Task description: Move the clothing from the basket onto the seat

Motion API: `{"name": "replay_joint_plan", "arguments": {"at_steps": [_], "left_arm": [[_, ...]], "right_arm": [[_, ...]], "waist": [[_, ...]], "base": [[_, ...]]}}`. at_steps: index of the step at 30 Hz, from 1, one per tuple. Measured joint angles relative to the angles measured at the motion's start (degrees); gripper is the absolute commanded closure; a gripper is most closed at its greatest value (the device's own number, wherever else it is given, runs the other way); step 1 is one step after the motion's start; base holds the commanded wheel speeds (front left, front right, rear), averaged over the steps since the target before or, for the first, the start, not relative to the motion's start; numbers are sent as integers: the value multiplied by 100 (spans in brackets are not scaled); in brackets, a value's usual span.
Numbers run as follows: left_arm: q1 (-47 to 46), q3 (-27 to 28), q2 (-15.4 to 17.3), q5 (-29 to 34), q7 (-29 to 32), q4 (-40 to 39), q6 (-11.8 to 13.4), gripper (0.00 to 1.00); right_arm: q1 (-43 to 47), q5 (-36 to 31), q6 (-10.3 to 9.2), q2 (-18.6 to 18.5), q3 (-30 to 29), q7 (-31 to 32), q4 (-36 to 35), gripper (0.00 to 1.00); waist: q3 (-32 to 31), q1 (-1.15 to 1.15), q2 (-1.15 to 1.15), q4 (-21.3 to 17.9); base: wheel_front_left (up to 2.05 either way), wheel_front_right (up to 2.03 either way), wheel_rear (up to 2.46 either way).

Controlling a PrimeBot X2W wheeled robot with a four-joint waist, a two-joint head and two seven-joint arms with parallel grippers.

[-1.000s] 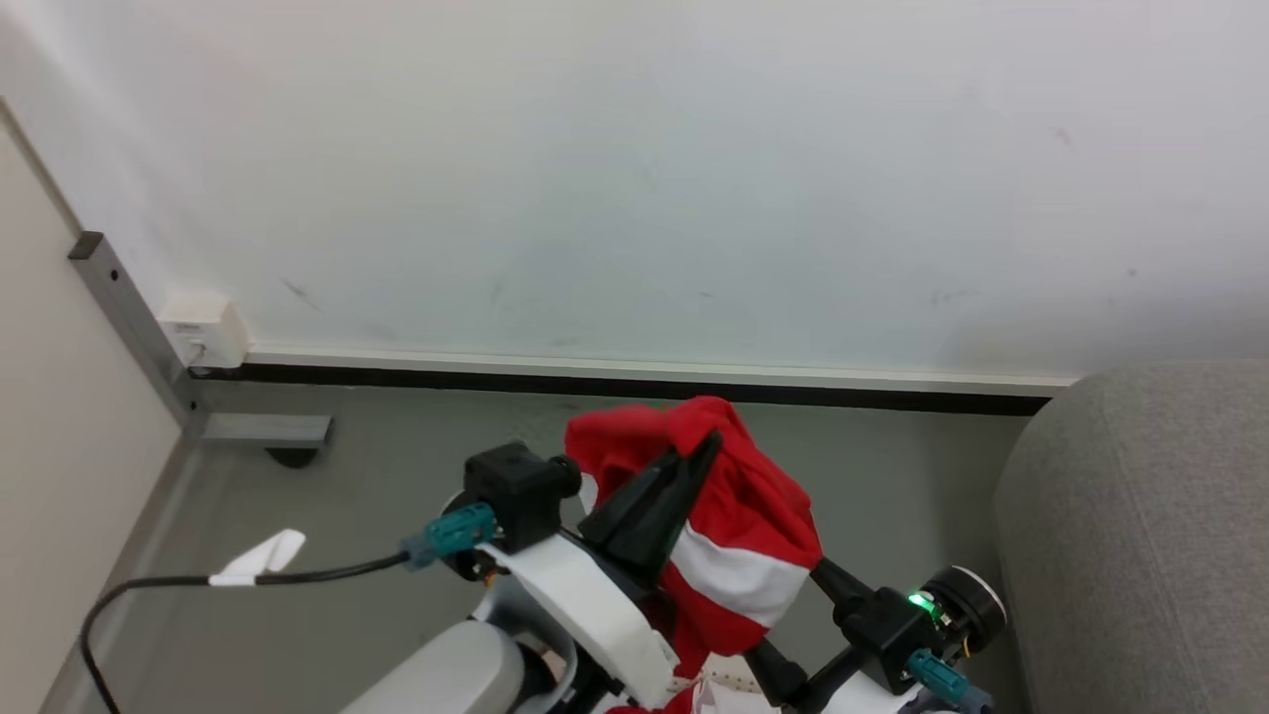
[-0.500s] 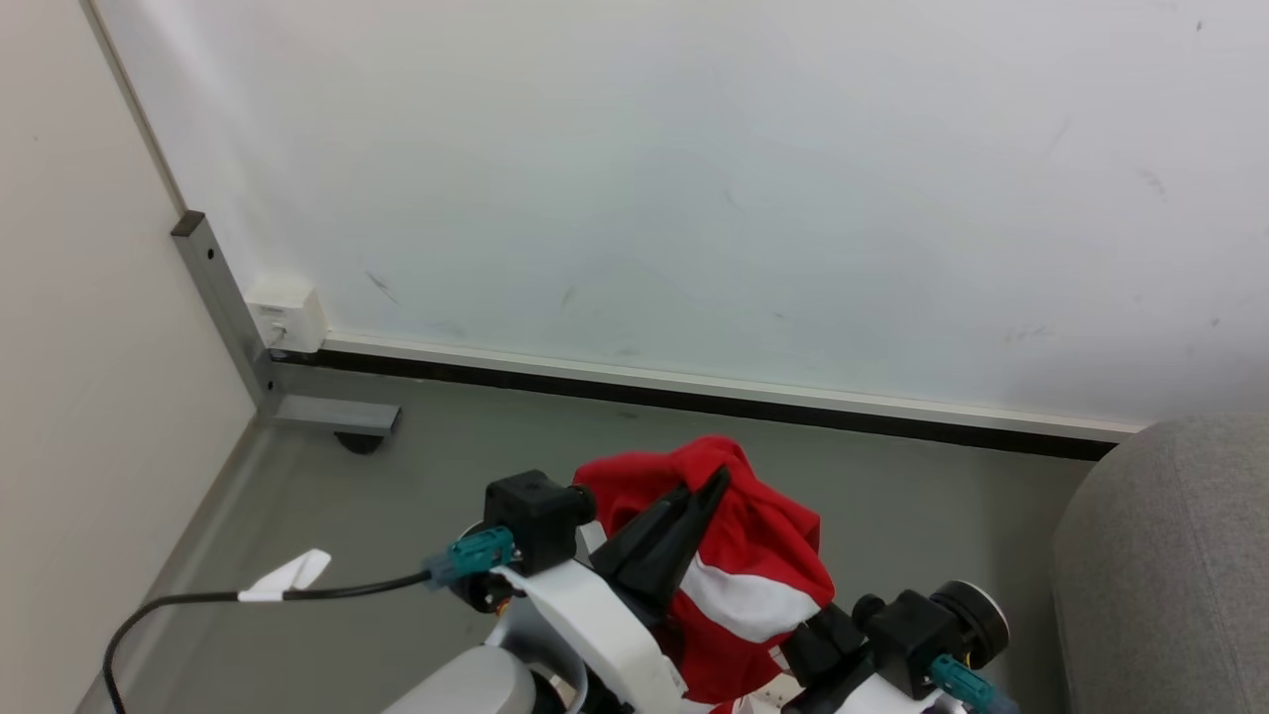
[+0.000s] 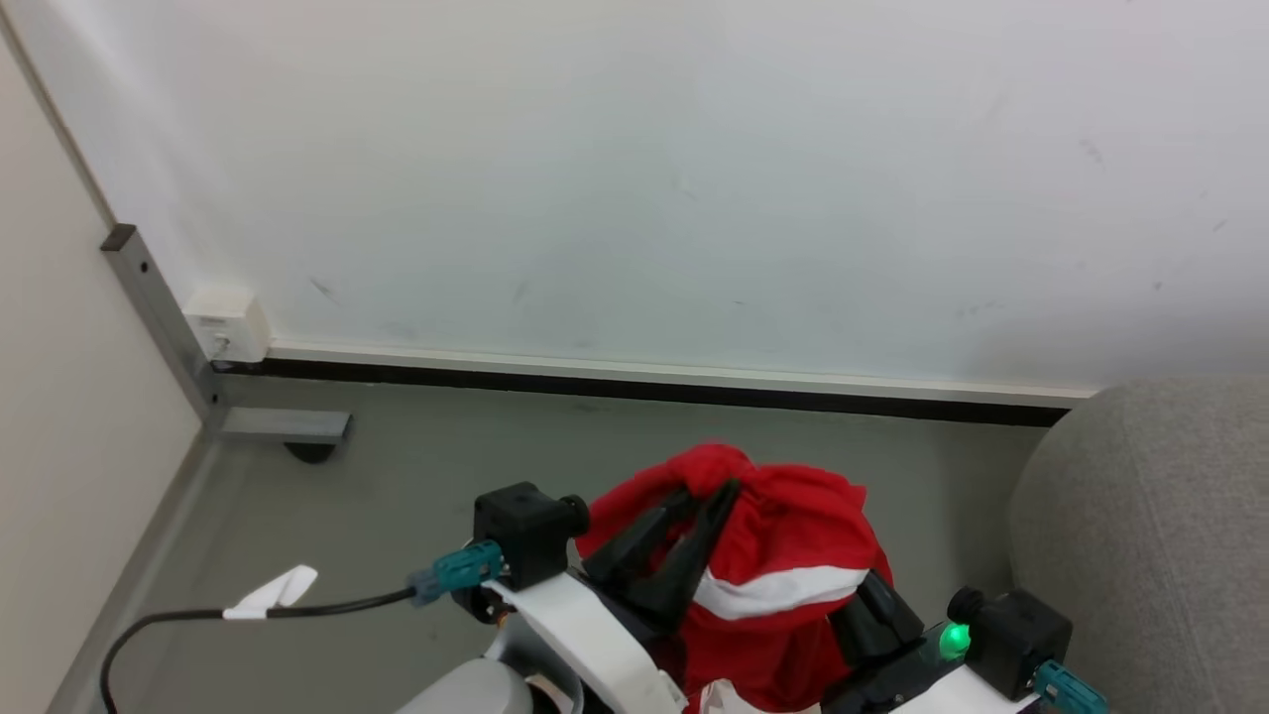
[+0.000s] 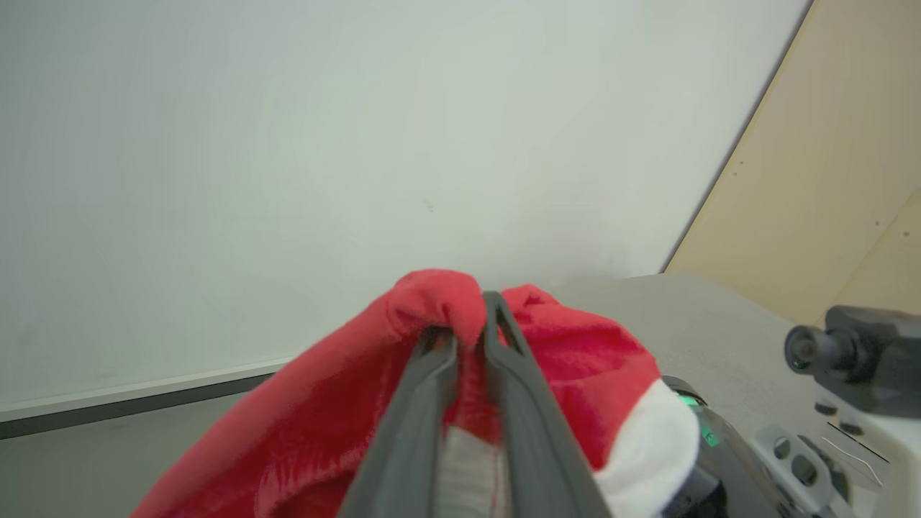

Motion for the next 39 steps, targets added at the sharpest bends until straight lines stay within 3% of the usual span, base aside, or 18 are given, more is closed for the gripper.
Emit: {"name": "replay_joint_plan", "arguments": {"at_steps": [10, 20, 29, 34, 39], "left_arm": [[-77, -81, 94, 230, -269, -254, -142, 0], [-302, -196, 324, 759, -436, -178, -157, 0], [-459, -287, 497, 993, -478, -33, -213, 0], [-532, -334, 508, 1059, -443, 8, -227, 0], [-675, -388, 509, 1099, -365, 9, -280, 0]], "right_arm": [[-154, -265, 0, -73, -557, 1, -135, 100], [-177, -477, 0, -302, -1162, 25, -775, 100], [-136, -352, 0, -244, -1266, 27, -1188, 100], [-263, -256, 0, -261, -1306, 21, -1273, 100], [-884, -157, 0, -514, -1515, 20, -1354, 100]], "waist": [[176, 0, 0, -771], [465, 0, 0, -2000], [883, 0, 0, -3055], [1147, 0, 0, -3345], [1409, 0, 0, -3373]], "base": [[0, 0, 0], [0, 0, 0], [0, 0, 0], [0, 0, 0], [0, 0, 0]]}}
